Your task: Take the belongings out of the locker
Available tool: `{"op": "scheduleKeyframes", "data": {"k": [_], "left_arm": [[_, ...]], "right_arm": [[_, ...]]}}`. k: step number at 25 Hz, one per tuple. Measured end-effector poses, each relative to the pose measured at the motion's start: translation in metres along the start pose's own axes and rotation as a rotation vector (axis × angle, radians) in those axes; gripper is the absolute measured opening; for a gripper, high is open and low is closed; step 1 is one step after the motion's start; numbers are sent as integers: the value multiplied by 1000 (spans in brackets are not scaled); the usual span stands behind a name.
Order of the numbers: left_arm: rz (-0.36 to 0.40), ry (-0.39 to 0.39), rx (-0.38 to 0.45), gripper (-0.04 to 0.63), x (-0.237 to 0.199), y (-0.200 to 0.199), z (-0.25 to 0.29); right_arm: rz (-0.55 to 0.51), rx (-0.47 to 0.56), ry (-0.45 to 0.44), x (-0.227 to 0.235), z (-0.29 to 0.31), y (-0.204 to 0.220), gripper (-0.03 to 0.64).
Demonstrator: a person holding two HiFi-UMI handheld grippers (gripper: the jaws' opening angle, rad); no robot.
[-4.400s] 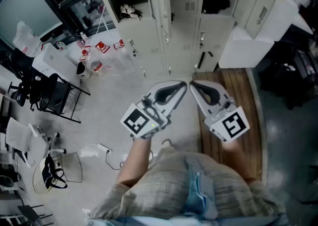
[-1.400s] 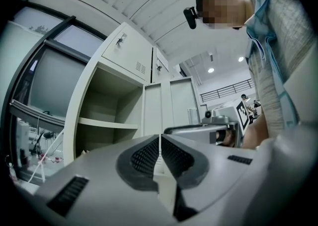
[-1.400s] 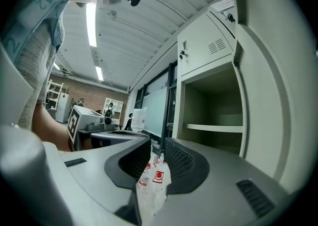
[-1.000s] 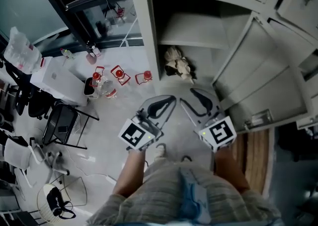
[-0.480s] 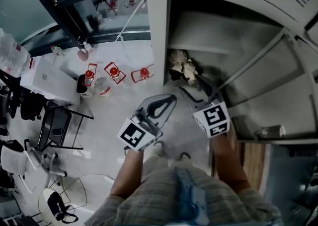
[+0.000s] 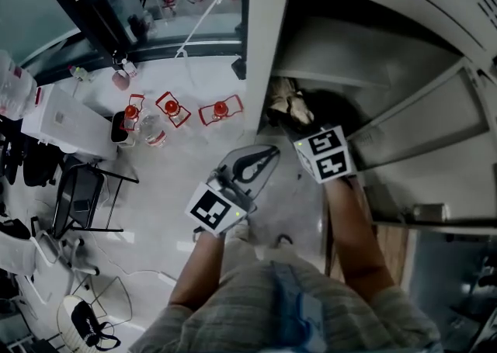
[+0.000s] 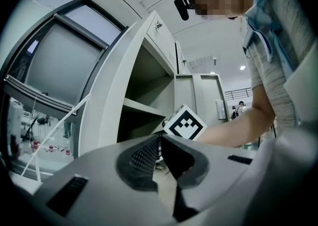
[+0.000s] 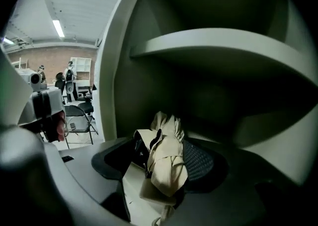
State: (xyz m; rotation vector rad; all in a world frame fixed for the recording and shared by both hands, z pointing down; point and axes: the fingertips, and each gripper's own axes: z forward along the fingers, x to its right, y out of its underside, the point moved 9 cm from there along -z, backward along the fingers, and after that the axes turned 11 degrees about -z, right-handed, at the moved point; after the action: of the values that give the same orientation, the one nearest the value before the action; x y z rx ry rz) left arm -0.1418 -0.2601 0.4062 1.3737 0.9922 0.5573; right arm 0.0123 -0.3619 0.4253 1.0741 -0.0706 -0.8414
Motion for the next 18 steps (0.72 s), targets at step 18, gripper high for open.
{"op": "scheduleKeyframes", "data": {"k": [18], "left_arm": [[0, 4, 0, 5, -4, 0, 2]], "right_arm": [[29, -179, 1, 19, 27, -5, 328]]}}
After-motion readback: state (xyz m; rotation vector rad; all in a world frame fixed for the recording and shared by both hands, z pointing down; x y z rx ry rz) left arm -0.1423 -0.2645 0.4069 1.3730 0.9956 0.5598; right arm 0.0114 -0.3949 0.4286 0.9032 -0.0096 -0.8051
